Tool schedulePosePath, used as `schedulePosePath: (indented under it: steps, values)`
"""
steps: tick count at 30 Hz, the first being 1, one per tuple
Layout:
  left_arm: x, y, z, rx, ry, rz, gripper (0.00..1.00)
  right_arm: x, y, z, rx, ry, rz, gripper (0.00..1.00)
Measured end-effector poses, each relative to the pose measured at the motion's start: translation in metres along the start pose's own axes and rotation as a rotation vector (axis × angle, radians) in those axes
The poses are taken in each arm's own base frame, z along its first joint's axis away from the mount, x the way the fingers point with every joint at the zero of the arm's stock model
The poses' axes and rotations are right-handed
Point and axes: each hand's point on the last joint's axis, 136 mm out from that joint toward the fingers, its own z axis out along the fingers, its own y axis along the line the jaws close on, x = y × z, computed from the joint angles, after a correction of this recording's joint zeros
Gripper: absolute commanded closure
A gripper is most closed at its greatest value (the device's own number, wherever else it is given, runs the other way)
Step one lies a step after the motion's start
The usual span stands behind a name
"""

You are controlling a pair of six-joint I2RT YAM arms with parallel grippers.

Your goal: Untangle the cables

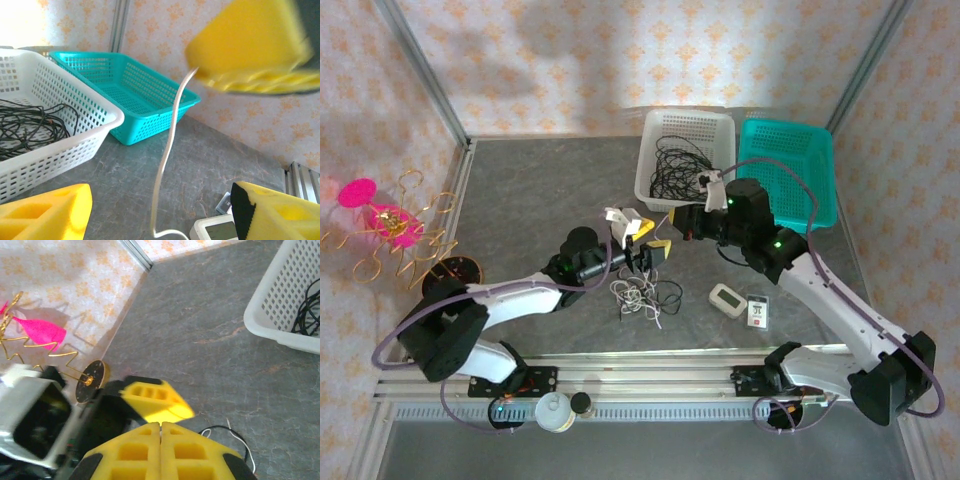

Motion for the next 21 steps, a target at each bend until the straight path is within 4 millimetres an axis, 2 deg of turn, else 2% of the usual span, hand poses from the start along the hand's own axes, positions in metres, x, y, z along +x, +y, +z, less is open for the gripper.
schedulePosePath:
  steps: [2,5,9,11,13,16,21]
  values:
    - [0.01,0.001,0.006,0.004,0.01,-0.007,0.31,-0.004,0.004,-0.002,-0.011,-0.007,0.0,1.0]
    - [0.025,0.007,0.017,-0.007,0.037,-0.019,0.48,-0.012,0.014,-0.007,-0.032,-0.02,0.003,1.0]
    - [0.038,0.016,0.026,-0.037,0.049,-0.009,0.63,-0.03,0.029,-0.016,-0.061,-0.055,-0.002,1.0]
    - [0.042,0.019,0.029,-0.051,0.044,-0.015,0.83,-0.045,0.041,-0.024,-0.078,-0.09,-0.014,1.0]
    - [0.042,0.023,0.031,-0.065,0.028,-0.011,0.93,-0.06,0.051,-0.033,-0.092,-0.131,-0.022,1.0]
    - [0.044,0.025,0.029,-0.076,-0.004,-0.016,1.0,-0.075,0.062,-0.045,-0.101,-0.18,-0.027,1.0]
    - [0.041,0.022,0.021,-0.064,-0.063,-0.017,1.0,-0.078,0.053,-0.046,-0.044,-0.2,-0.014,1.0]
